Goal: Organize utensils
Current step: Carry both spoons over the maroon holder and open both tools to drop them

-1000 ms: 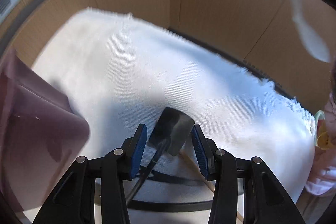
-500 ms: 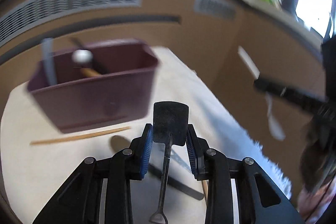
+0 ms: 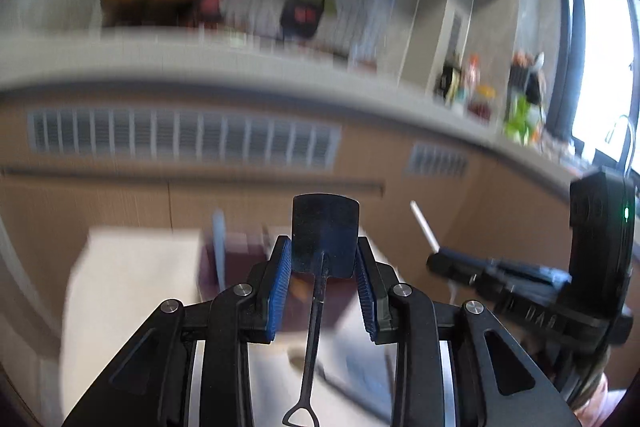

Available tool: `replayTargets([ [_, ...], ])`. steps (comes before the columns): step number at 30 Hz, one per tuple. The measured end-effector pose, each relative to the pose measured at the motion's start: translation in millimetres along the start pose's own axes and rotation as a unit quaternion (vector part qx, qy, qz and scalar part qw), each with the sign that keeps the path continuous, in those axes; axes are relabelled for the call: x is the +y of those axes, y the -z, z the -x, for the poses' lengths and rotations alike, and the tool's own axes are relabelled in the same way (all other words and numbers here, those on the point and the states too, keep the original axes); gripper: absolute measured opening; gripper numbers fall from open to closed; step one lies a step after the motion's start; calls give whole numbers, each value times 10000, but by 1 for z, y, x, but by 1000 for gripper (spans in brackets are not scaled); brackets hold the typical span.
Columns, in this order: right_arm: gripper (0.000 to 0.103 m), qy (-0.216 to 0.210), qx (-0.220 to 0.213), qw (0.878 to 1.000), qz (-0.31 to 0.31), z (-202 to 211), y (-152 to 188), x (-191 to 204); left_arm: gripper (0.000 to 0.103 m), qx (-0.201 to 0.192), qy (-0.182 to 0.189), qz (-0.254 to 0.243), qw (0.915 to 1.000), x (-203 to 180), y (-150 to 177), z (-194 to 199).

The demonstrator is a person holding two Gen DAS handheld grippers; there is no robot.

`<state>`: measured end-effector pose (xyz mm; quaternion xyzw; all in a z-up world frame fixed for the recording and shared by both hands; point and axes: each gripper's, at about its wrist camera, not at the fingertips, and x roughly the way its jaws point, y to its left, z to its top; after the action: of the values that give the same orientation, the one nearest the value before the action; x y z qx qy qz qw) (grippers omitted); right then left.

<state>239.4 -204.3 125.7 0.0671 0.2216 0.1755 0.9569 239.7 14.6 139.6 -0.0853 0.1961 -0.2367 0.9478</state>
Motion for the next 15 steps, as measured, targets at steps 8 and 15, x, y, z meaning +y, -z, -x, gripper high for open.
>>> replayTargets([
  [8,8,-46,-438,9990,110,-42,-46,8,32,-700,-61,-167,9974,13,-66,-29],
  [15,8,130,-90,9996,212,-94,-32,-9,32,-428,77,-39,9990,40,-62,-87],
])
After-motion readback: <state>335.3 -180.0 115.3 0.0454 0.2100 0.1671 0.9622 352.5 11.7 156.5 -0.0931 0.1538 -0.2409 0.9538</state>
